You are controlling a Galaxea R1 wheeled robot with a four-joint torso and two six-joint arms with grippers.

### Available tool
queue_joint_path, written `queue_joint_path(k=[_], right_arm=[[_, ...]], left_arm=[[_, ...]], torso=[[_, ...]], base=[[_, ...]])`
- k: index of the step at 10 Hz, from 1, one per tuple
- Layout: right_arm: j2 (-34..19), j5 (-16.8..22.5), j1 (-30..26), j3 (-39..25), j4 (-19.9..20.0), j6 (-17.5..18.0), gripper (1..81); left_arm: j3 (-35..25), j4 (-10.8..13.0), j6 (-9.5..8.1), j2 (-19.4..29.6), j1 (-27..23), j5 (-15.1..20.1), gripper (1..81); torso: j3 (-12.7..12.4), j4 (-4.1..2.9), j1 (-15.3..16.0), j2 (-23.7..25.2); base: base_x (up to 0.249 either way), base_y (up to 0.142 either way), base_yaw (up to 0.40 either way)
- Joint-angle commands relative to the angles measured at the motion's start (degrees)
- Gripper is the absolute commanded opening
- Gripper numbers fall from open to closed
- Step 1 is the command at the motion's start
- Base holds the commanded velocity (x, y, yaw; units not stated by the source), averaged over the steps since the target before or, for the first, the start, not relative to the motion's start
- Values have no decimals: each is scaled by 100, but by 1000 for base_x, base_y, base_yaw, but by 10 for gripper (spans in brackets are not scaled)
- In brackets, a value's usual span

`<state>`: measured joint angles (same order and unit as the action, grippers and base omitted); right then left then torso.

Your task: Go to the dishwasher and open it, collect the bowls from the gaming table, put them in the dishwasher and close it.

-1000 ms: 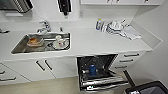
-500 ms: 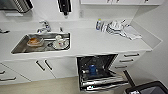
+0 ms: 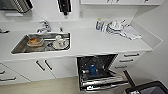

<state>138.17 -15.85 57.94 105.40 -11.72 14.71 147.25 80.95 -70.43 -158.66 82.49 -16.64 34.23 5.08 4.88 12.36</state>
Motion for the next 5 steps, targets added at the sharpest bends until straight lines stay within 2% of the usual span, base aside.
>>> queue_joint_path(k=[1,3,5], right_arm=[[-454,546,-1181,-792,38,286,10],[-472,873,-1832,-935,47,471,10],[-411,1092,-2405,-926,38,707,10]], left_arm=[[1350,167,266,-1264,781,-701,811],[1359,176,266,-1388,852,-551,811],[1368,176,266,-1572,931,-96,811]], torso=[[0,0,0,0],[0,0,0,0],[0,0,0,0]], base=[[0,0,0],[0,0,0],[0,0,0]])
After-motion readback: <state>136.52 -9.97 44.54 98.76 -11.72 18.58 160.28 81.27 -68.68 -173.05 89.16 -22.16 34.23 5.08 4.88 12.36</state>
